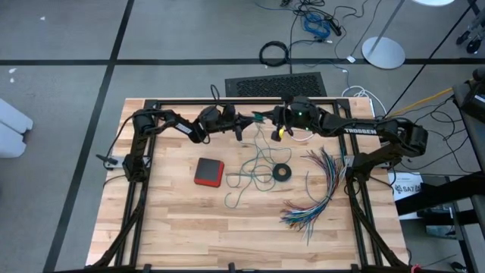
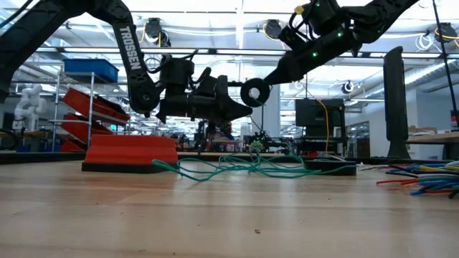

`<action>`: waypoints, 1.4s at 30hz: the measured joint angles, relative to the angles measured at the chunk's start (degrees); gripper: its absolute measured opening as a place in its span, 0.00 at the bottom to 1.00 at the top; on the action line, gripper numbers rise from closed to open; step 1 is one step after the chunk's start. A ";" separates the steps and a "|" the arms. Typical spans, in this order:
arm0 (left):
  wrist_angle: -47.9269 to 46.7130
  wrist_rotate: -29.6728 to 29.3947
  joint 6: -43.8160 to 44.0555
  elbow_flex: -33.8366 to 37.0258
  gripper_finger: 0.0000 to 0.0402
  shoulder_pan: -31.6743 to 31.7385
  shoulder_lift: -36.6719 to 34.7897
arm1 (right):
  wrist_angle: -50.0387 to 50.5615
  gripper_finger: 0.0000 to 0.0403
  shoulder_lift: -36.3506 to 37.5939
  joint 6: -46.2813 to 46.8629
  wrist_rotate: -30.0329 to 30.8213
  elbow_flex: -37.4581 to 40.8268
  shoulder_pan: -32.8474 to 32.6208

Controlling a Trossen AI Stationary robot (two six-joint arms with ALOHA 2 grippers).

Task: Coiling cords
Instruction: Coil the green wire cable on the spool

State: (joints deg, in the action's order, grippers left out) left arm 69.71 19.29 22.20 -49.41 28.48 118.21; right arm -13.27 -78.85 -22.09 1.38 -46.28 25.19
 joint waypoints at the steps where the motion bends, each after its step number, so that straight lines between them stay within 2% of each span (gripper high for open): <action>1: -0.36 0.04 0.00 0.00 0.00 0.17 0.00 | 0.44 0.00 0.00 -0.23 0.21 0.00 -0.02; 6: -1.34 0.12 0.01 0.28 0.00 1.13 0.00 | 3.81 0.00 0.00 -1.13 1.10 -0.02 -0.01; 12: -1.81 0.19 0.00 0.28 0.00 1.73 0.00 | 10.06 0.00 0.00 -1.09 7.53 -0.02 -0.17; 22: -3.90 1.42 -0.04 0.28 0.00 1.27 -0.07 | 9.62 0.00 0.00 -0.55 10.74 -0.02 -0.28; 28: -9.80 0.92 -2.07 0.28 0.00 1.51 -0.07 | 7.61 0.00 0.00 0.31 4.38 0.00 -1.15; 42: -15.58 0.51 -3.63 0.35 0.00 3.11 -0.02 | 1.73 0.00 0.00 -0.03 3.43 0.00 -3.56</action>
State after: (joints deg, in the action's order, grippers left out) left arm 54.13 19.80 18.57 -49.06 31.59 118.19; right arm -11.54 -78.85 -22.12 4.80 -46.28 21.63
